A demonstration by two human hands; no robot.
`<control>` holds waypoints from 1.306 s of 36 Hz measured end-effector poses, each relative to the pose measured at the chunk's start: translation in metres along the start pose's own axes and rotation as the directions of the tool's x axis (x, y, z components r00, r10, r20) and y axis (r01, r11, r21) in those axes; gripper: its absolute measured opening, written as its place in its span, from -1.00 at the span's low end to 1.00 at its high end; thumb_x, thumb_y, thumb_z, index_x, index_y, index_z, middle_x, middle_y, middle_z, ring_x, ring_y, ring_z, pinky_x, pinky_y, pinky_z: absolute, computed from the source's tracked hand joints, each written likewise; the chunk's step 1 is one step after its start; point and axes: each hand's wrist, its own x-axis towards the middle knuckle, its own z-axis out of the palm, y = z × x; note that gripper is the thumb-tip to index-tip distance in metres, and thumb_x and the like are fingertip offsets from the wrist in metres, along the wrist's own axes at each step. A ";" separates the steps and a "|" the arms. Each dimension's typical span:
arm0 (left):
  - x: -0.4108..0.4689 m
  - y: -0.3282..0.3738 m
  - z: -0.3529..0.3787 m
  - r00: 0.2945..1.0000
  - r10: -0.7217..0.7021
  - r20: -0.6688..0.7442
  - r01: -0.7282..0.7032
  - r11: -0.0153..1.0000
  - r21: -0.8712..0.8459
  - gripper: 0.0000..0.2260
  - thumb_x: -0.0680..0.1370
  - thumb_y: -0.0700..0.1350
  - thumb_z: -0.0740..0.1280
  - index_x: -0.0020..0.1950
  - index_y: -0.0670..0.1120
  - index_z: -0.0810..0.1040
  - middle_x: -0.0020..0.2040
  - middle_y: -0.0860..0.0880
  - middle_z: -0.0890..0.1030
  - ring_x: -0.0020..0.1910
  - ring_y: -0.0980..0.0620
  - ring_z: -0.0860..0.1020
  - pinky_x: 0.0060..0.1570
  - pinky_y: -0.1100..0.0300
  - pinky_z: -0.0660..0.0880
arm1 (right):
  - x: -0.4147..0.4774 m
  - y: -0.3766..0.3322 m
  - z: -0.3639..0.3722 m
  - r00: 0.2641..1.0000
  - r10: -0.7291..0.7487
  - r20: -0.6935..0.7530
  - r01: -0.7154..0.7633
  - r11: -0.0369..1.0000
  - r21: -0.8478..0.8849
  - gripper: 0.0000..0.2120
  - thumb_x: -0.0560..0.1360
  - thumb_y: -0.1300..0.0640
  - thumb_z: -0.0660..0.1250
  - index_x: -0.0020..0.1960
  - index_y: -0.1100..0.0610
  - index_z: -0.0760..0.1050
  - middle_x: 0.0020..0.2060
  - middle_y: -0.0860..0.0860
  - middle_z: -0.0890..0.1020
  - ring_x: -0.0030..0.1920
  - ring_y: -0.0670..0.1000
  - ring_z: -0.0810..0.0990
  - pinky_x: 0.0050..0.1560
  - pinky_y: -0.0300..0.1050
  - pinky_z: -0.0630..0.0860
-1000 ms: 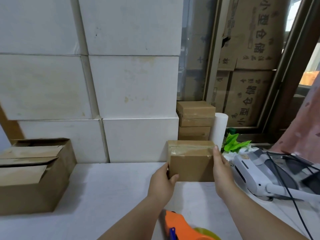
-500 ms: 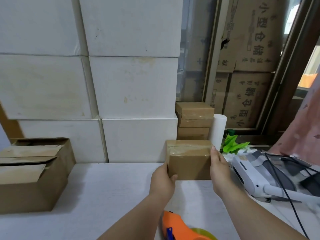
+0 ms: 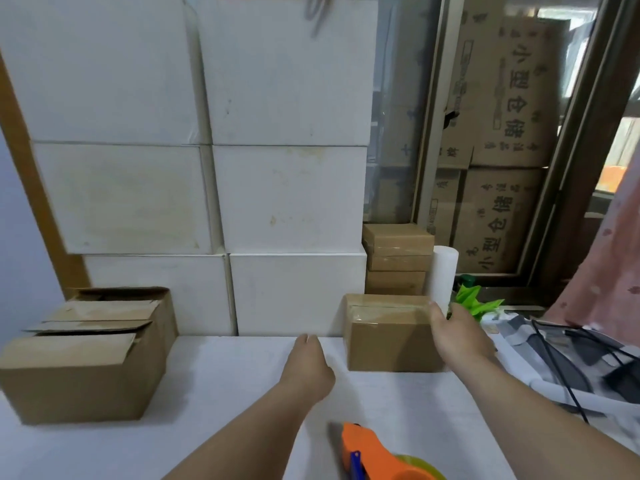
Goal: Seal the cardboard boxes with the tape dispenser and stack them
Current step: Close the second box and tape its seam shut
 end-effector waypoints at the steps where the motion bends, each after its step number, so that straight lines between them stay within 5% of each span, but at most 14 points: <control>1: -0.003 -0.003 -0.009 1.000 -0.005 0.013 0.004 0.999 0.041 -0.58 0.59 -0.25 0.21 0.46 -0.22 0.36 0.54 -0.13 0.31 0.50 -0.11 0.36 0.35 0.17 0.40 | -0.004 -0.004 -0.003 0.999 -0.052 0.002 0.052 0.991 -0.119 -0.39 0.65 -0.25 0.04 0.55 0.08 0.37 0.56 0.10 0.41 0.52 0.22 0.37 0.44 0.23 0.29; 5: -0.020 -0.017 -0.056 0.999 0.010 0.037 -0.016 0.987 0.160 -0.63 0.59 -0.13 0.27 0.37 -0.20 0.40 0.53 -0.10 0.34 0.44 -0.12 0.42 0.35 0.07 0.43 | -0.020 -0.033 0.000 0.986 -0.151 0.075 0.167 0.930 -0.326 -0.39 0.62 -0.28 0.03 0.59 -0.07 0.31 0.70 -0.04 0.09 0.68 0.13 0.00 0.56 0.36 -0.01; 10: -0.044 -0.041 -0.121 0.999 0.034 0.027 -0.039 0.981 0.189 -0.44 0.62 -0.06 0.31 0.59 -0.18 0.30 0.61 -0.10 0.30 0.55 -0.11 0.34 0.45 0.08 0.33 | -0.063 -0.096 0.019 0.933 -0.311 0.179 0.356 0.871 -0.339 -0.49 0.65 -0.27 0.03 0.51 -0.12 0.40 0.71 -0.08 0.02 0.69 0.12 -0.11 0.59 0.32 -0.10; 17: -0.094 -0.086 -0.208 0.994 -0.003 -0.110 0.022 0.984 0.175 -0.44 0.64 -0.06 0.32 0.64 -0.08 0.29 0.62 -0.06 0.32 0.57 -0.09 0.32 0.49 0.09 0.28 | -0.149 -0.198 0.085 0.795 -0.457 0.400 0.586 0.749 -0.309 -0.41 0.61 -0.33 0.03 0.54 -0.12 0.40 0.70 -0.08 0.08 0.69 0.11 -0.06 0.56 0.34 -0.07; 21: -0.115 -0.131 -0.250 0.976 -0.104 -0.189 0.132 0.981 0.139 -0.48 0.64 -0.04 0.28 0.60 -0.06 0.35 0.54 -0.08 0.45 0.46 -0.14 0.46 0.37 0.06 0.43 | -0.209 -0.251 0.122 0.652 -0.552 0.520 0.727 0.649 -0.223 -0.43 0.59 -0.33 0.04 0.46 -0.10 0.47 0.52 -0.07 0.39 0.57 0.10 0.22 0.48 0.33 0.11; 26: -0.136 -0.175 -0.281 0.945 -0.177 -0.275 0.215 0.970 0.112 -0.54 0.66 -0.19 0.22 0.58 -0.08 0.38 0.56 -0.10 0.43 0.53 -0.12 0.39 0.47 0.04 0.37 | -0.263 -0.297 0.149 0.531 -0.615 0.583 0.805 0.580 -0.122 -0.41 0.58 -0.39 0.02 0.36 -0.09 0.54 0.41 -0.06 0.47 0.56 0.12 0.25 0.51 0.39 0.04; 32: -0.140 -0.212 -0.290 0.940 -0.179 -0.291 0.224 0.966 0.127 -0.47 0.67 -0.21 0.19 0.65 -0.01 0.26 0.65 -0.03 0.28 0.60 -0.11 0.30 0.52 0.01 0.30 | -0.275 -0.310 0.178 0.510 -0.649 0.564 0.821 0.562 -0.095 -0.47 0.60 -0.30 0.09 0.44 -0.08 0.46 0.39 -0.09 0.49 0.55 0.06 0.26 0.47 0.39 0.11; 39: -0.125 -0.243 -0.284 0.827 -0.379 -0.415 0.423 0.906 0.016 -0.53 0.69 0.18 0.01 0.63 0.35 0.12 0.71 -0.01 0.09 0.58 -0.25 0.28 0.48 -0.20 0.33 | -0.267 -0.289 0.206 0.566 -0.637 0.524 0.772 0.632 -0.066 -0.26 0.57 -0.30 0.18 0.66 -0.08 0.08 0.66 -0.06 0.21 0.63 0.07 0.16 0.49 0.35 0.12; 42: -0.117 -0.256 -0.271 0.852 -0.376 -0.365 0.389 0.920 -0.039 -0.57 0.70 0.21 -0.02 0.58 0.30 0.24 0.64 -0.09 0.26 0.54 -0.20 0.34 0.43 -0.18 0.38 | -0.266 -0.271 0.223 0.571 -0.601 0.559 0.751 0.658 -0.060 -0.18 0.58 -0.32 0.21 0.69 -0.03 -0.02 0.71 -0.05 0.01 0.64 0.12 0.14 0.50 0.29 0.18; 47: -0.110 -0.273 -0.239 0.811 -0.324 -0.487 0.280 0.946 -0.162 -0.66 0.70 0.14 0.10 0.42 0.18 0.49 0.36 -0.08 0.48 0.15 -0.12 0.54 0.01 0.11 0.40 | -0.267 -0.243 0.251 0.549 -0.674 0.494 0.717 0.684 0.136 -0.21 0.61 -0.20 0.31 0.69 0.00 0.01 0.72 -0.06 -0.11 0.63 0.13 0.22 0.52 0.09 0.31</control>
